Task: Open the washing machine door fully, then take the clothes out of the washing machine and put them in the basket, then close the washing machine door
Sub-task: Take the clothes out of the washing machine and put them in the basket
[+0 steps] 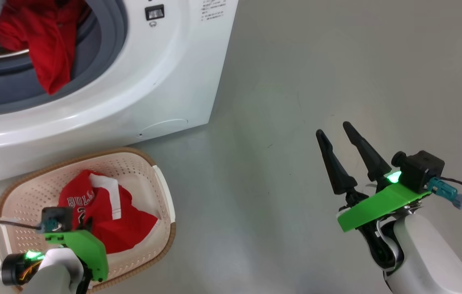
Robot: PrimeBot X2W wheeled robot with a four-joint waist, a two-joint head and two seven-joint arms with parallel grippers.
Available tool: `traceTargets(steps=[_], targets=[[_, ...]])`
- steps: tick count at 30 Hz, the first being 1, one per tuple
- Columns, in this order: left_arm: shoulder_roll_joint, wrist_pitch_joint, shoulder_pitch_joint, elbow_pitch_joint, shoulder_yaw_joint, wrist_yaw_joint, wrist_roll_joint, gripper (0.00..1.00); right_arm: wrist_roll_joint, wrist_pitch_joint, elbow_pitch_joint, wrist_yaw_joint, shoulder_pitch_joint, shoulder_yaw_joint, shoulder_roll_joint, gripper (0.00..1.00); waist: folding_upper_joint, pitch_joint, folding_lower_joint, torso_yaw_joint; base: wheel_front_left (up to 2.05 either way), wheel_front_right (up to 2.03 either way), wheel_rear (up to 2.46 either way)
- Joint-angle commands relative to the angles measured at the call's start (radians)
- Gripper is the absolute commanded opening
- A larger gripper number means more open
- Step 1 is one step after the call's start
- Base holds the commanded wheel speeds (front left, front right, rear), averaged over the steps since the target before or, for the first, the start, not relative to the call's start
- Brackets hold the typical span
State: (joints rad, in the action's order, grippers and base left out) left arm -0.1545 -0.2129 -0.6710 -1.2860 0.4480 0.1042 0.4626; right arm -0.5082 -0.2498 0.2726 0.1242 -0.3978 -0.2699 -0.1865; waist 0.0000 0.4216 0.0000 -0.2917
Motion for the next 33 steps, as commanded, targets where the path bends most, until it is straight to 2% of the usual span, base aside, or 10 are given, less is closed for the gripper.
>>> traceTargets(steps=[1,2,3,4,23,28,33], targets=[[-0.023,0.004,-0.025,0.002,-0.014,0.012,0.009,0.33,0.005,-0.012,-0.026,0.007,-0.013,-0.009,0.005,1.00,0.0000,0.011,0.0000,0.000,0.00,0.00,0.00],[-0.020,0.008,-0.025,0.002,-0.010,0.014,0.010,0.65,0.006,-0.012,-0.025,0.007,-0.015,-0.009,0.006,1.00,0.0000,0.012,0.0000,0.001,0.00,0.00,0.00],[-0.020,0.008,-0.025,0.002,-0.010,0.014,0.010,0.65,0.006,-0.012,-0.025,0.007,-0.015,-0.009,0.006,1.00,0.0000,0.012,0.0000,0.001,0.00,0.00,0.00],[-0.017,0.010,-0.025,0.001,-0.008,0.016,0.011,1.00,0.007,-0.012,-0.024,0.007,-0.016,-0.008,0.007,1.00,0.0000,0.012,0.0000,0.002,0.00,0.00,0.00],[0.021,-0.040,0.014,0.026,0.039,0.026,0.038,1.00,0.002,-0.012,-0.004,0.007,-0.013,-0.016,0.008,1.00,0.0000,-0.058,0.0000,0.071,0.00,0.00,0.00],[0.006,-0.047,0.027,0.069,0.059,0.026,0.024,1.00,-0.002,-0.012,0.002,0.007,-0.004,-0.017,0.007,1.00,0.0000,-0.091,0.0000,0.090,0.00,0.00,0.00],[-0.027,-0.048,0.058,0.175,0.035,0.021,0.015,1.00,-0.006,-0.012,0.009,0.007,0.009,-0.015,0.004,1.00,0.0000,-0.130,0.0000,0.113,0.00,0.00,0.00]])
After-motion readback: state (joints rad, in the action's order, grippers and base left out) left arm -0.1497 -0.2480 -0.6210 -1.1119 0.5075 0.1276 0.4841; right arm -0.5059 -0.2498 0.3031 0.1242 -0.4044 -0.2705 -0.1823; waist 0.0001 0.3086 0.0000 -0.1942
